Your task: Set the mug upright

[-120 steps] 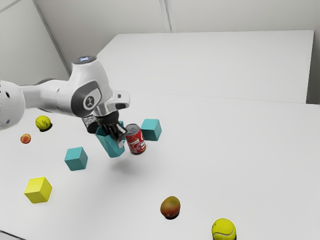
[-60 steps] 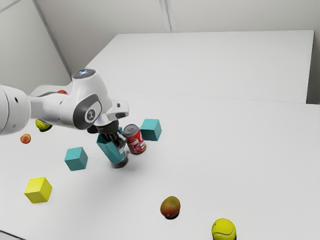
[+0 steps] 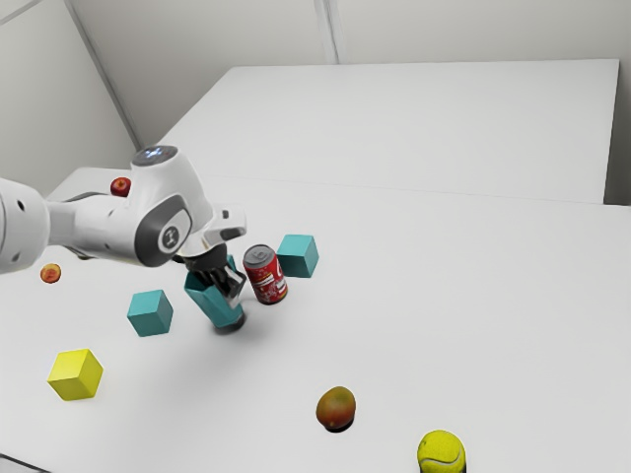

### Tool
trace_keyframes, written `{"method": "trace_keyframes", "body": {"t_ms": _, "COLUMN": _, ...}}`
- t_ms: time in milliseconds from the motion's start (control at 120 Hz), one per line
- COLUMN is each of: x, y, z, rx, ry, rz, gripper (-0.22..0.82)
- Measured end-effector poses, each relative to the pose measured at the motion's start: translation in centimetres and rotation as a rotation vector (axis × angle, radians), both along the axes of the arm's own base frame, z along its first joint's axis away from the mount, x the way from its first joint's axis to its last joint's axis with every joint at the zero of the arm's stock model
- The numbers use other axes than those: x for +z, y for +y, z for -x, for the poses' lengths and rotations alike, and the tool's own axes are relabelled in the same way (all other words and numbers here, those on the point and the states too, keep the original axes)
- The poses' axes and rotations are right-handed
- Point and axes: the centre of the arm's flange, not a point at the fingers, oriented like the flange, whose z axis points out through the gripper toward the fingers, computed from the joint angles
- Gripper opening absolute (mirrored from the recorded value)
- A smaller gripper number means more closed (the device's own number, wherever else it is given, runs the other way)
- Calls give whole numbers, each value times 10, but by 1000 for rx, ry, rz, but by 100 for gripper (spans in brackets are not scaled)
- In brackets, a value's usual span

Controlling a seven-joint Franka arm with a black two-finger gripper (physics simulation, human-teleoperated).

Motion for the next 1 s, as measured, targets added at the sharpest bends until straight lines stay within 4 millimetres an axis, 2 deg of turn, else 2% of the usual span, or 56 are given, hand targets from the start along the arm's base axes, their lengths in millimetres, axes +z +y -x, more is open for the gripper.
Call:
{"method": "trace_keyframes", "body": {"t_ms": 167, "x": -3, "y": -10, "z": 4, "rx": -14, "ry": 6, "rz": 1, "gripper": -18}}
{"method": "trace_keyframes", "body": {"t_ms": 467, "x": -8, "y": -2, "z": 7, "rx": 16, "ry": 17, "rz": 2, "gripper": -16}}
{"method": "trace_keyframes", "body": {"t_ms": 675, "x": -8, "y": -5, "z": 8, "rx": 10, "ry": 19, "rz": 10, "gripper": -1}}
{"method": "trace_keyframes", "body": {"t_ms": 1000, "x": -6, "y": -4, "z": 7, "rx": 3, "ry": 16, "rz": 12, "gripper": 30}}
